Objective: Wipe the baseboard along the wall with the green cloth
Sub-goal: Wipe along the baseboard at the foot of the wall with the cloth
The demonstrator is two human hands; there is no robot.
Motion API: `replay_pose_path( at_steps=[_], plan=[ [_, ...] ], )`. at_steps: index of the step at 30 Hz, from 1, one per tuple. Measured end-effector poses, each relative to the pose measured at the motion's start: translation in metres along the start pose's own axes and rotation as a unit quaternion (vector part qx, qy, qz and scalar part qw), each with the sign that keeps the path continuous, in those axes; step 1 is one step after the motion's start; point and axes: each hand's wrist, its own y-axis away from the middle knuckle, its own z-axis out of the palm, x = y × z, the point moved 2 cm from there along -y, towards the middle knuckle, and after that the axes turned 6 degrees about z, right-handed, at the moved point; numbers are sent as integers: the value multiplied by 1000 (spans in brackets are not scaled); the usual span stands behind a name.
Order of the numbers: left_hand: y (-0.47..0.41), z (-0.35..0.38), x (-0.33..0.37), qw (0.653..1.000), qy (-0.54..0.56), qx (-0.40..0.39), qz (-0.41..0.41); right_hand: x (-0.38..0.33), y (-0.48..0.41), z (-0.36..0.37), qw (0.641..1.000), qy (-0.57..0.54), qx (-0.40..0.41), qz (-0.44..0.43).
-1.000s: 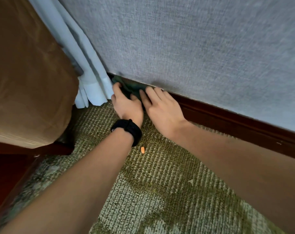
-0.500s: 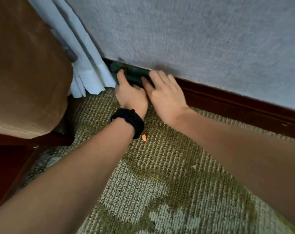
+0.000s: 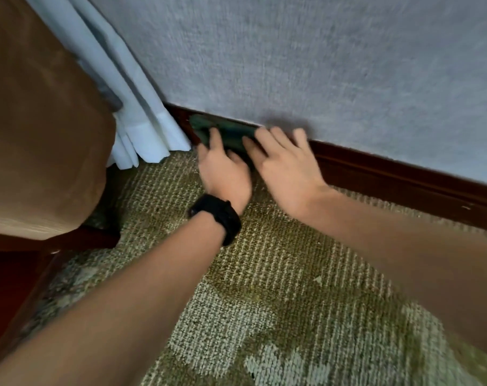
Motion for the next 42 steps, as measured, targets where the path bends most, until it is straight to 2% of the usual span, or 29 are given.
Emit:
replay_pose_path(
  at_steps=[4,11,22,28,33,38,42],
  plan=[
    [15,13,11,998,57,17,-15,15,17,5,997,68,26,-6],
    [-29,-17,-21,998,11,41,-43,-32,-35,-4,997,-74,-9,-12],
    [2,3,5,999,-29,26,2,7,7,0,999,-33,-35,16],
    [-15,-4,-6,997,-57,48,8,-11,-14,-8,998,-53,-27,-14],
    [-39,-22,-28,997,-41,62,6,-34,-45,-9,996,-83,-20,-34],
    [-43,-35,-27,997,-77,27,-6,-39,-51,-9,995,-87,-20,-34],
    [-32,-28,-11,994,-110,-13,21,-25,-38,-11,996,-88,-17,-21]
  ],
)
